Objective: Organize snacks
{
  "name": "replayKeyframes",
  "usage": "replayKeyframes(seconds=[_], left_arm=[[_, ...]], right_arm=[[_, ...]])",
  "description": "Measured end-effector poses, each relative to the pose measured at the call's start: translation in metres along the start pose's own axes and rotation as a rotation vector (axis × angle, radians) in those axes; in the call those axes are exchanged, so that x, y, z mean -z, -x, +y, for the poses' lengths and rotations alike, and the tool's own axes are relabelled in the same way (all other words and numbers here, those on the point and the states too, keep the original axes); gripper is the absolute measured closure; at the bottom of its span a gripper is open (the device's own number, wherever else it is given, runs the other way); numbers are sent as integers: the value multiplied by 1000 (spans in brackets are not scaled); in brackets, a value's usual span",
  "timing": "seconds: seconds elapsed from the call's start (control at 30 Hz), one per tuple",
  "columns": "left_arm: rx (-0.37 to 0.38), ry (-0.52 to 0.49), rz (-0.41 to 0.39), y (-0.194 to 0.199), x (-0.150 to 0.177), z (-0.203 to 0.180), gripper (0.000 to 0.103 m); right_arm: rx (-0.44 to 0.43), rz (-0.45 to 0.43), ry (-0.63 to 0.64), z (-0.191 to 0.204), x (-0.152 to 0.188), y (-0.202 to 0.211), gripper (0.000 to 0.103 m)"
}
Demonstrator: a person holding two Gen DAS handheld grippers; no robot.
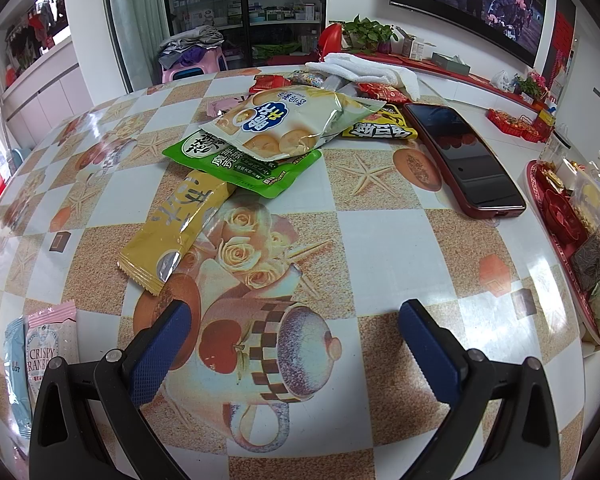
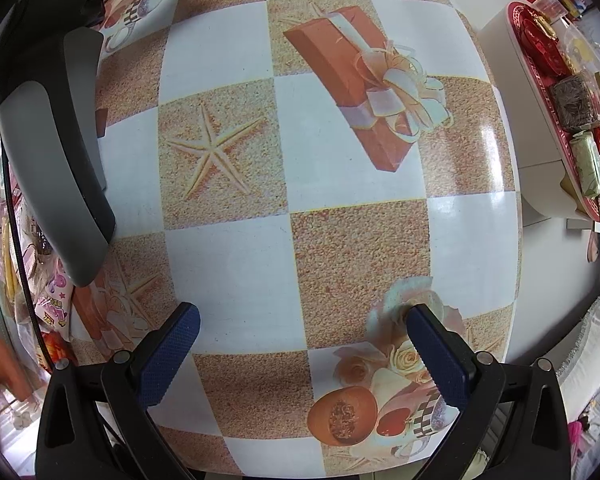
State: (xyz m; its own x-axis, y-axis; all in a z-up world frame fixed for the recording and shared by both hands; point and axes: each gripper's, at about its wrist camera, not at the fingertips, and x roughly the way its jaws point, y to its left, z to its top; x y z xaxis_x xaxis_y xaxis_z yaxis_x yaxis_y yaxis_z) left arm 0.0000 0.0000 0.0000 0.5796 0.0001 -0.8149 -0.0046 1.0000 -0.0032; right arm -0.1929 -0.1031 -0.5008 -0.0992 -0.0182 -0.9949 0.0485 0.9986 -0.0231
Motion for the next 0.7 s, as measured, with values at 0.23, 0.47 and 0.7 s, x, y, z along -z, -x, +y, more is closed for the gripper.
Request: replayKeyframes(seconds=[0.23,0.47,0.7], left_arm=[[0,0,0,0,0,0,0],[10,-24,97,-2,-8,-3,0],[206,-31,361,34,-36,6,0]], right_arm=[[-36,68,-28,-5,-8,-4,0],[-31,51,-59,-11,-11,-5,0],[62,127,-67,-12,-2,-5,0]])
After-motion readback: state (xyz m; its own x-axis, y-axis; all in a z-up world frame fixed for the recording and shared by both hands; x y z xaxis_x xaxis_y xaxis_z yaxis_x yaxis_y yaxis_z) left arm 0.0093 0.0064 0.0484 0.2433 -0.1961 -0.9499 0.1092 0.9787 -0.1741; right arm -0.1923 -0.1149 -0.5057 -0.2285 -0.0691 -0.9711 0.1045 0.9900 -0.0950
